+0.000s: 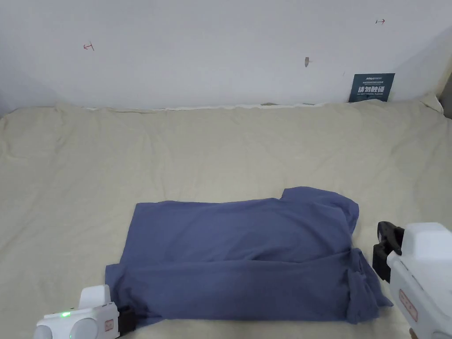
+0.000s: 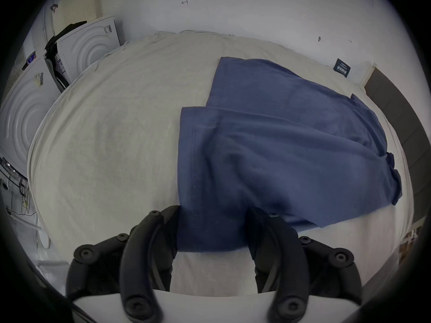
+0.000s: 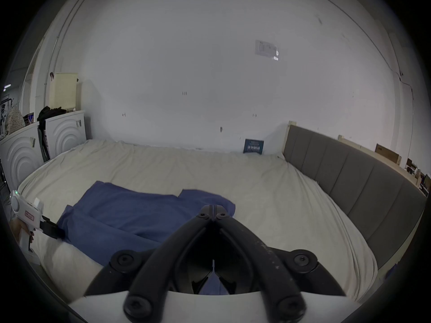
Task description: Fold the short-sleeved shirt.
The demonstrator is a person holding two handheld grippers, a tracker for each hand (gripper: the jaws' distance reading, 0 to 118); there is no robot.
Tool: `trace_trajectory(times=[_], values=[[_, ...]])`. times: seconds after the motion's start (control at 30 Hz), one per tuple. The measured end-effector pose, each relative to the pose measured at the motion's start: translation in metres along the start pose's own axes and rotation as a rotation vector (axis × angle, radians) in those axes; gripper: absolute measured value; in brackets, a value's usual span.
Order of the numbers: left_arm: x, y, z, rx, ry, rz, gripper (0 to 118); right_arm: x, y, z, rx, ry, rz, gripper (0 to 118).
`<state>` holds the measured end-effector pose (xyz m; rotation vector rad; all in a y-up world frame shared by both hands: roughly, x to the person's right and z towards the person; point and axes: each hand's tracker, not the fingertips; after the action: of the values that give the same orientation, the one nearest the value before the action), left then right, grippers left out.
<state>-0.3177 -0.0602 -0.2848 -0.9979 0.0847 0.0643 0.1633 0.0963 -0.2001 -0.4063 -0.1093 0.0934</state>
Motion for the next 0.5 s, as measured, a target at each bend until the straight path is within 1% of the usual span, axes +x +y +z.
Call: trace_trajectory(times=[0.03, 0.07, 0.1, 0.13, 0.17, 0.2, 0.23, 0.3, 0.33, 0.37, 0.4, 0.47, 0.5], values=[[0.002, 0.001, 0.003, -0.002, -0.013, -0.007, 54, 0.002, -0.004, -0.005, -0.033, 0.000, -0.011, 2], [0.003, 0.000, 0.006, 0.024, -0.037, -0.018, 39, 0.004, -0.009, -0.011, -0.068, -0.003, -0.025, 2], [0.003, 0.000, 0.010, 0.058, -0.066, -0.017, 13, 0.007, -0.016, -0.020, -0.114, -0.001, -0.041, 2], [0.004, 0.001, 0.013, 0.050, -0.066, -0.009, 5, 0.010, -0.023, -0.030, -0.169, 0.004, -0.054, 3], [0.006, 0.003, 0.015, 0.041, -0.070, -0.021, 5, 0.012, -0.032, -0.040, -0.238, 0.014, -0.074, 8], [0.007, 0.004, 0.020, 0.065, -0.069, -0.036, 5, 0.015, -0.043, -0.052, -0.286, 0.017, -0.114, 16], [0.007, 0.006, 0.026, 0.101, -0.064, -0.050, 5, 0.017, -0.055, -0.064, -0.354, 0.015, -0.133, 35], [0.007, 0.012, 0.037, 0.112, -0.073, -0.053, 5, 0.019, -0.077, -0.085, -0.462, 0.007, -0.186, 68], [0.007, 0.014, 0.041, 0.128, -0.084, -0.047, 5, 0.018, -0.088, -0.095, -0.509, 0.005, -0.204, 83], [0.005, 0.018, 0.046, 0.133, -0.098, -0.046, 5, 0.018, -0.097, -0.105, -0.548, 0.004, -0.216, 92], [0.006, 0.020, 0.049, 0.138, -0.100, -0.047, 5, 0.016, -0.106, -0.113, -0.580, 0.002, -0.202, 95], [0.006, 0.022, 0.052, 0.148, -0.105, -0.045, 5, 0.012, -0.118, -0.125, -0.588, -0.018, -0.194, 94], [0.004, 0.025, 0.052, 0.145, -0.108, -0.042, 5, 0.011, -0.122, -0.130, -0.598, -0.013, -0.193, 91]])
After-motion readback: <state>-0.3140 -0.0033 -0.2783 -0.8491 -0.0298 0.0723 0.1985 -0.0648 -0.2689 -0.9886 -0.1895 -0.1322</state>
